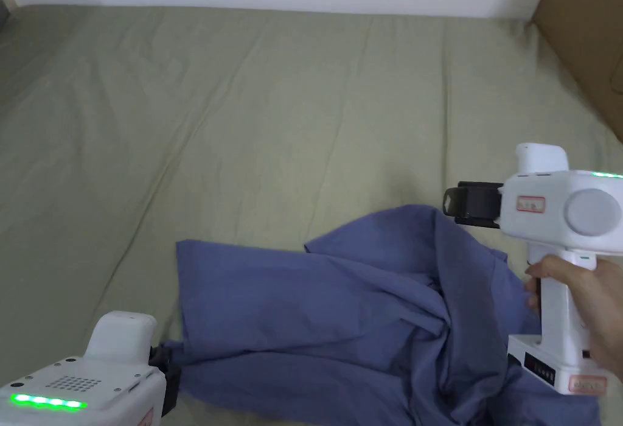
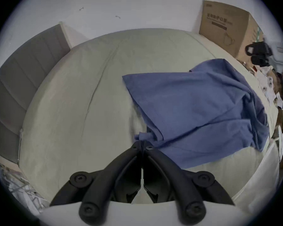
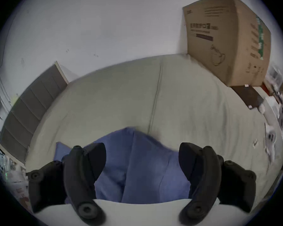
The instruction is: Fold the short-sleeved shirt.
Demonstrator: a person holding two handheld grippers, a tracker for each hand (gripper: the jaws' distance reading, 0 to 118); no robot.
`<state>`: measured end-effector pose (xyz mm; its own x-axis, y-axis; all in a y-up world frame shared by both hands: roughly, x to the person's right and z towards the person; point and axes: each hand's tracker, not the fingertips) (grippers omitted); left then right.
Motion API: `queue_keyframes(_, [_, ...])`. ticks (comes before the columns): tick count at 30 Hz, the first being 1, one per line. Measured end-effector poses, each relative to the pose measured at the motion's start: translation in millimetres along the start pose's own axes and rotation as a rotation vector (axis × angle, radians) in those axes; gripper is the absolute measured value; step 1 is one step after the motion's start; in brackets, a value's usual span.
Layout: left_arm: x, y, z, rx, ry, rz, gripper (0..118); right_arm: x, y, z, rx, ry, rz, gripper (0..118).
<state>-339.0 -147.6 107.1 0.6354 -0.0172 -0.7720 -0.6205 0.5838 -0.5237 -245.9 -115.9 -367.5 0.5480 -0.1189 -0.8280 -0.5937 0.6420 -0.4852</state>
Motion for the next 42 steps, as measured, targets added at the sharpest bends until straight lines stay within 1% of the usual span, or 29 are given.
queue_keyframes(3, [-4.2, 0.4, -1.0, -0.006, -0.004, 0.030, 0, -15.3, 6.6, -48.2, -0.123, 0.019, 0.011, 94])
queue_keyframes(5, [-3.6, 0.0, -2.1, -0.012, -0.020, 0.073, 0, -24.7, 2.8, -74.7, -0.188, 0.034, 0.047, 94])
queue_keyframes(7, [-7.7, -0.6, -0.2, -0.012, -0.028, 0.096, 0, -39.0, -3.7, -94.5, -0.243, 0.000, 0.109, 90])
queue_keyframes(8, [-7.7, -1.5, 0.1, -0.011, -0.030, 0.097, 0, -44.9, -6.6, -102.9, -0.266, -0.068, 0.163, 75])
queue_keyframes(9, [-6.0, -1.5, 0.0, -0.014, -0.031, 0.096, 0, -47.3, -6.7, -102.7, -0.238, -0.058, 0.191, 57])
queue_keyframes(10, [-6.5, -1.6, 0.8, -0.017, -0.031, 0.094, 0, -48.3, -3.7, -97.4, -0.217, -0.037, 0.169, 39])
queue_keyframes(12, [-8.8, -2.6, 2.7, -0.016, -0.033, 0.094, 0, -51.0, 0.8, -84.4, -0.190, -0.029, 0.138, 13])
queue_keyframes(13, [-8.8, -3.0, 1.9, -0.017, -0.039, 0.100, 0, -50.2, 3.0, -79.9, -0.183, -0.025, 0.139, 3])
queue_keyframes(16, [-11.8, -0.6, 12.7, -0.007, -0.047, 0.107, 0, -47.0, 12.1, -50.9, -0.148, -0.026, 0.144, 3])
queue_keyframes(19, [-13.1, 8.0, 28.3, 0.037, -0.056, 0.122, 0, -35.2, 26.0, -17.4, -0.099, -0.019, 0.104, 3])
queue_keyframes(21, [-13.9, 19.5, 42.8, 0.082, -0.057, 0.128, 0, -26.0, 37.6, 10.0, -0.052, -0.047, 0.087, 3])
queue_keyframes(23, [-18.6, 32.6, 57.3, 0.134, -0.020, 0.127, 0, -10.3, 48.5, 40.3, -0.003, -0.064, 0.063, 3])
queue_keyframes(26, [-28.4, 59.0, 81.9, 0.215, 0.033, 0.146, 0, 17.9, 65.3, 88.0, 0.063, -0.106, 0.009, 3])
queue_keyframes(28, [-39.6, 77.0, 98.2, 0.275, 0.051, 0.169, 0, 40.0, 74.4, 123.3, 0.108, -0.132, -0.044, 3])
queue_keyframes(32, [-61.9, 120.2, 127.4, 0.350, 0.111, 0.200, 0, 86.8, 91.7, 185.2, 0.191, -0.129, -0.202, 3])
queue_keyframes(33, [-67.4, 132.5, 133.0, 0.365, 0.133, 0.203, 0, 95.9, 94.2, 200.0, 0.213, -0.127, -0.234, 3])
queue_keyframes(35, [-79.0, 149.4, 144.9, 0.398, 0.122, 0.223, 0, 107.4, 95.0, 229.2, 0.275, -0.113, -0.293, 3])
queue_keyframes(36, [-85.2, 158.9, 150.0, 0.417, 0.101, 0.247, 0, 114.0, 96.5, 240.7, 0.285, -0.109, -0.300, 3])
queue_keyframes(38, [-95.1, 173.7, 156.2, 0.433, 0.077, 0.281, 0, 124.5, 98.6, 257.4, 0.307, -0.143, -0.327, 3])
queue_keyframes(41, [-100.6, 194.3, 160.3, 0.443, 0.137, 0.260, 0, 142.1, 104.0, 269.2, 0.323, -0.108, -0.381, 3])
queue_keyframes(42, [-102.9, 201.4, 161.7, 0.440, 0.137, 0.254, 0, 144.0, 106.5, 271.8, 0.322, -0.100, -0.380, 3])
